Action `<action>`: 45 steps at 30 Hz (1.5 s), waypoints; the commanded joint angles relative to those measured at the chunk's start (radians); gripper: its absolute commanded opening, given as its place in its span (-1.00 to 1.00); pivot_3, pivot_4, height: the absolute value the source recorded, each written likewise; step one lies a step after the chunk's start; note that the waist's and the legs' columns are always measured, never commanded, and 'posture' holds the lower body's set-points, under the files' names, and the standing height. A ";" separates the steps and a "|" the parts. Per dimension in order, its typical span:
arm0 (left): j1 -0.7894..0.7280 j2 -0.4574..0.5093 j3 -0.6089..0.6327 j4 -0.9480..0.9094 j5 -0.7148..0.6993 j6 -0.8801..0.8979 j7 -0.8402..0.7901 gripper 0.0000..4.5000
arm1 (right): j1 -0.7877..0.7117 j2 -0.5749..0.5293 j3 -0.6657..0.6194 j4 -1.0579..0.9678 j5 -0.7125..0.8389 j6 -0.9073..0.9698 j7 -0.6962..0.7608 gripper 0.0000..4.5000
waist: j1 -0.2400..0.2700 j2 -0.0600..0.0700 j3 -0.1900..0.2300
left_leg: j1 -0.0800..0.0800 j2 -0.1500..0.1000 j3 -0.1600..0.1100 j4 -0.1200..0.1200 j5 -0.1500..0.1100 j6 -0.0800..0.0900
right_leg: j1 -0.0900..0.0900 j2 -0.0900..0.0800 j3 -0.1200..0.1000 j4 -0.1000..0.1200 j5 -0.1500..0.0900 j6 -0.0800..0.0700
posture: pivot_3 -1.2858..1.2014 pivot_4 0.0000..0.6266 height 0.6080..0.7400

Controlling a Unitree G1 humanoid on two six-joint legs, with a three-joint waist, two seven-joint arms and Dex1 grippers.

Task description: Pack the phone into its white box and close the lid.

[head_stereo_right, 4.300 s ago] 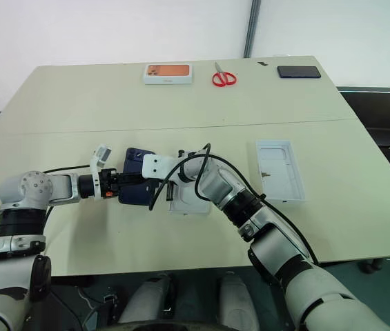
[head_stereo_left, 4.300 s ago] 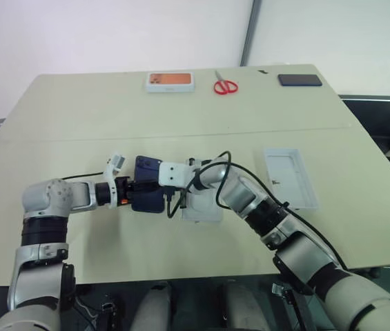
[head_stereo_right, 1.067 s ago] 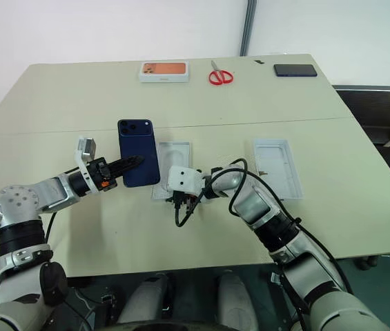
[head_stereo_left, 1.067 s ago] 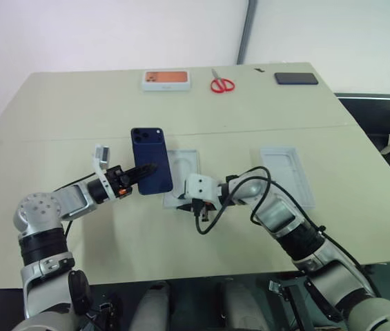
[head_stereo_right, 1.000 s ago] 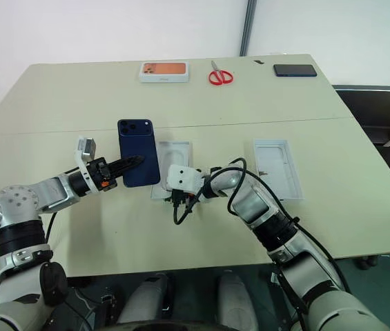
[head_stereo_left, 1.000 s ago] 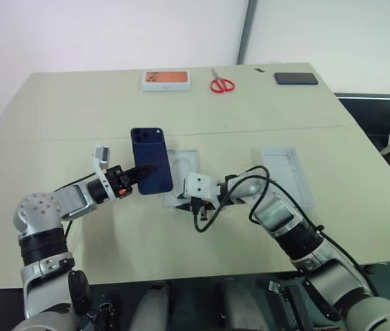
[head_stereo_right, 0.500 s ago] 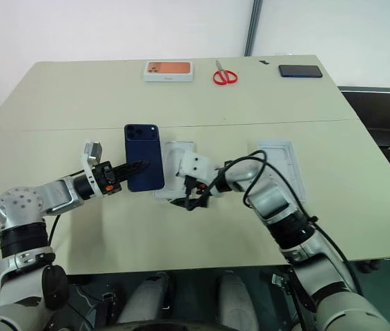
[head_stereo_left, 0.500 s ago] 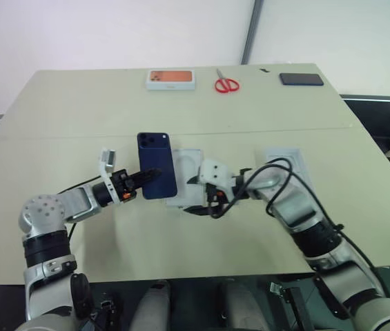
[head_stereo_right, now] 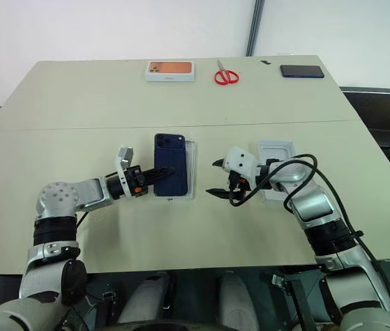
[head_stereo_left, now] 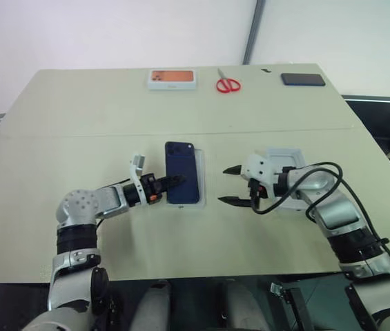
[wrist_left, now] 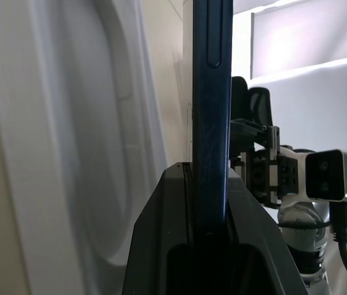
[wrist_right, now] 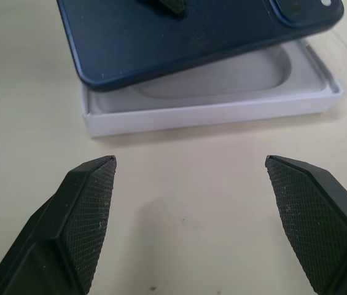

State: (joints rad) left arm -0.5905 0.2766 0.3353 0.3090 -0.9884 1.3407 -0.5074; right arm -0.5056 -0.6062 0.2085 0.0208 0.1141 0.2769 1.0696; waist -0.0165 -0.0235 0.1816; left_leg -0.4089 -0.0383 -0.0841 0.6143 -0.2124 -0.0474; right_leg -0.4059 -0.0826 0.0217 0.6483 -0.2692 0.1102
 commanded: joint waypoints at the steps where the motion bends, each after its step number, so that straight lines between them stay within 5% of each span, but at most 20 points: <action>1: -0.040 0.018 0.002 0.024 0.011 -0.020 -0.034 -1.00 | -0.012 0.014 -0.014 -0.029 0.008 -0.016 -0.020 0.81 | 0.001 0.000 0.000 | 0.000 0.000 0.000 0.000 0.000 0.000 | 0.000 0.000 0.000 0.000 0.000 0.000 | 0.03 -0.52 1.00; 5: -0.055 0.029 -0.019 0.032 0.036 -0.021 -0.045 -1.00 | -0.011 0.017 -0.008 -0.023 -0.001 -0.026 -0.034 0.81 | 0.001 0.000 0.000 | 0.000 0.000 0.000 0.000 0.000 0.000 | 0.000 0.000 0.000 0.000 0.000 0.000 | 0.03 -0.52 1.00; 6: -0.057 0.029 -0.017 0.038 0.035 -0.014 -0.047 -0.57 | -0.011 0.017 -0.007 -0.022 -0.002 -0.027 -0.036 0.84 | 0.002 0.000 0.000 | 0.000 0.000 0.000 0.000 0.000 0.000 | 0.000 0.000 0.000 0.000 0.000 0.000 | 0.03 -0.52 1.00; 10: -0.066 0.038 -0.041 0.035 0.052 -0.009 -0.062 0.18 | -0.013 0.022 -0.004 -0.024 0.000 -0.023 -0.041 0.84 | 0.002 0.000 0.000 | 0.000 0.000 0.000 0.000 0.000 0.000 | 0.000 0.000 0.000 0.000 0.000 0.000 | 0.03 -0.52 1.00; 31: -0.075 0.176 -0.054 -0.068 0.083 0.017 -0.103 0.18 | -0.049 0.061 0.018 0.022 -0.014 -0.048 -0.048 0.84 | -0.002 0.000 0.000 | 0.000 0.000 -0.001 0.000 0.000 0.000 | 0.000 0.000 0.000 0.000 0.000 0.000 | 0.03 -0.52 1.00; 40: -0.012 0.307 -0.141 -0.132 0.244 -0.257 -0.205 0.18 | -0.074 0.078 0.018 0.065 -0.026 -0.056 -0.060 0.84 | 0.000 0.000 0.000 | 0.000 0.000 0.000 0.000 0.000 0.000 | 0.000 0.000 0.000 0.000 0.000 0.000 | 0.03 -0.52 1.00; 42: 0.005 0.311 -0.158 -0.133 0.278 -0.313 -0.214 -0.04 | -0.079 0.081 0.021 0.073 -0.031 -0.061 -0.061 0.84 | 0.001 0.000 0.000 | 0.000 0.000 0.000 0.000 0.000 0.000 | 0.000 0.000 0.000 0.000 0.000 0.000 | 0.03 -0.52 1.00; 45: 0.017 0.298 -0.155 -0.148 0.278 -0.338 -0.227 -0.04 | -0.086 0.082 0.023 0.084 -0.045 -0.075 -0.066 0.84 | 0.002 0.000 0.000 | 0.000 0.000 -0.001 0.000 0.000 0.000 | 0.000 -0.001 0.000 0.000 0.000 0.000 | 0.03 -0.52 1.00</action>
State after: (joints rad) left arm -0.5654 0.5751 0.1729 0.2046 -0.7088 1.0360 -0.7136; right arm -0.5640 -0.5283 0.2375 0.1176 0.0781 0.2274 1.0108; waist -0.0142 -0.0231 0.1818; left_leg -0.4090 -0.0380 -0.0848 0.6144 -0.2123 -0.0474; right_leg -0.4058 -0.0832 0.0218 0.6483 -0.2693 0.1100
